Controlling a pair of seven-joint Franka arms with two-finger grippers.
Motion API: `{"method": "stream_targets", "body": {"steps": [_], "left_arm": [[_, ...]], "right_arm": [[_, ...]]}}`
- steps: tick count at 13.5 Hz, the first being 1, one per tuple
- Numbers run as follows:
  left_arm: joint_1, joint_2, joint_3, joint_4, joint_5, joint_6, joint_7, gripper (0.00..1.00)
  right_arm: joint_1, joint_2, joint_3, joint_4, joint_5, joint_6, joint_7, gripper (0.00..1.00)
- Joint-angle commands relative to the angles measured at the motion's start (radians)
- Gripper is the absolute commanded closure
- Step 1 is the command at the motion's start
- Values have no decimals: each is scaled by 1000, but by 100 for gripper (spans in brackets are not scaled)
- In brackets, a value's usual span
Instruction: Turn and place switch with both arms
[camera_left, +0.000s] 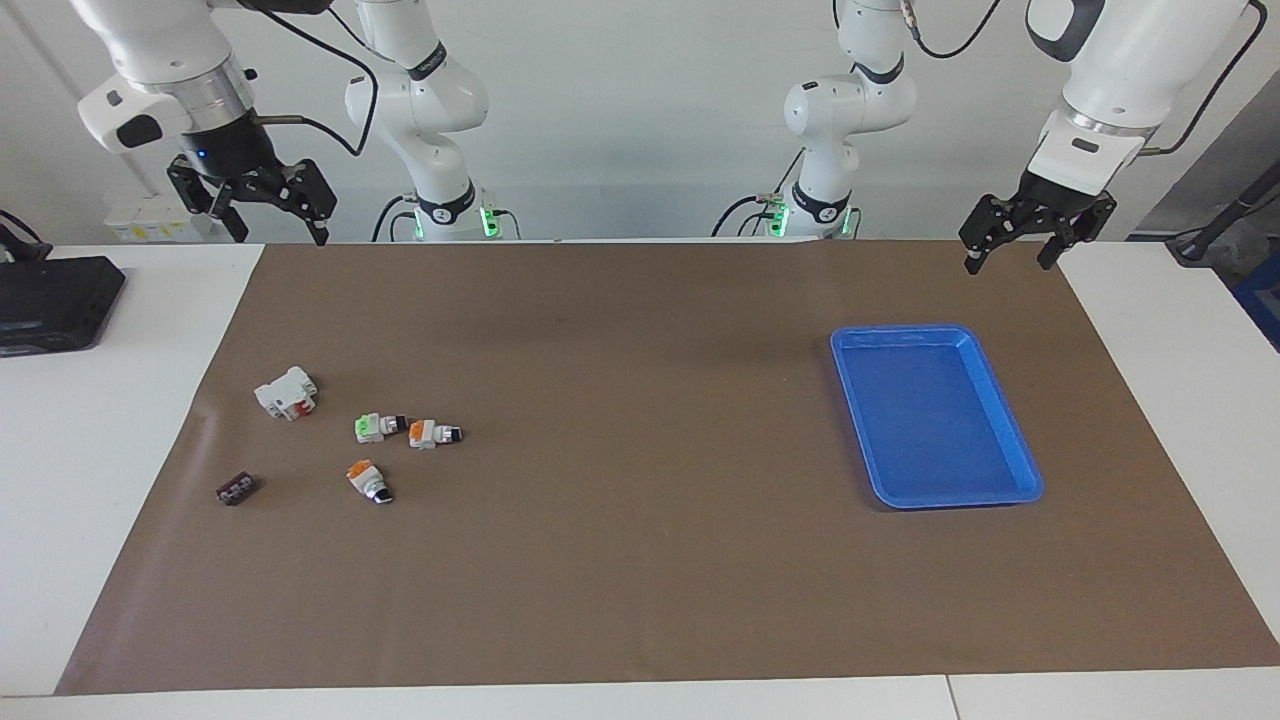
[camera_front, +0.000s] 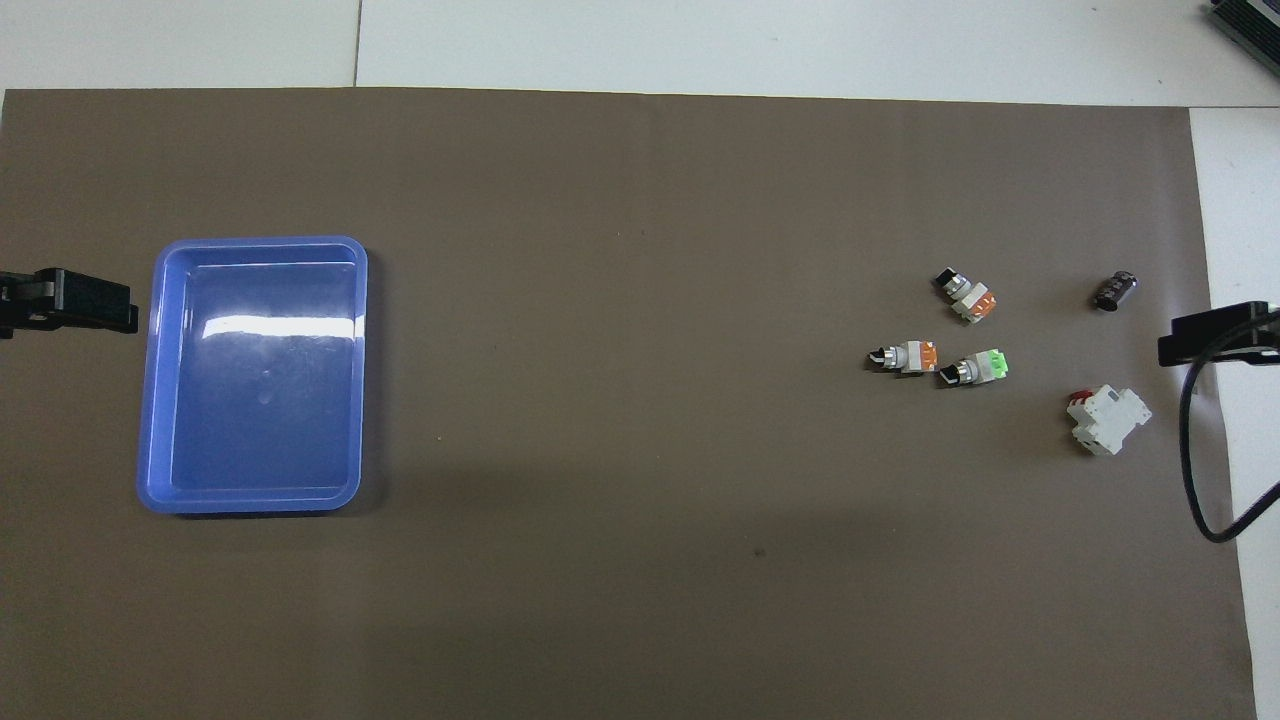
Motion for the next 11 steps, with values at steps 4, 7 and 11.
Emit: {"method": "stream_targets", "body": {"steps": [4,7,11], "left_arm": [[9,-21,-5,-26,3,6,4,0],[9,-21,-5,-26,3,6,4,0],[9,-21,-5,-26,3,6,4,0]], "right_arm": [[-13,-9,3,-92,12,84,-183,0],[1,-20,3,-258,12,338,-262,0],[-11,14,3,-385,97,475,-535,0]]}}
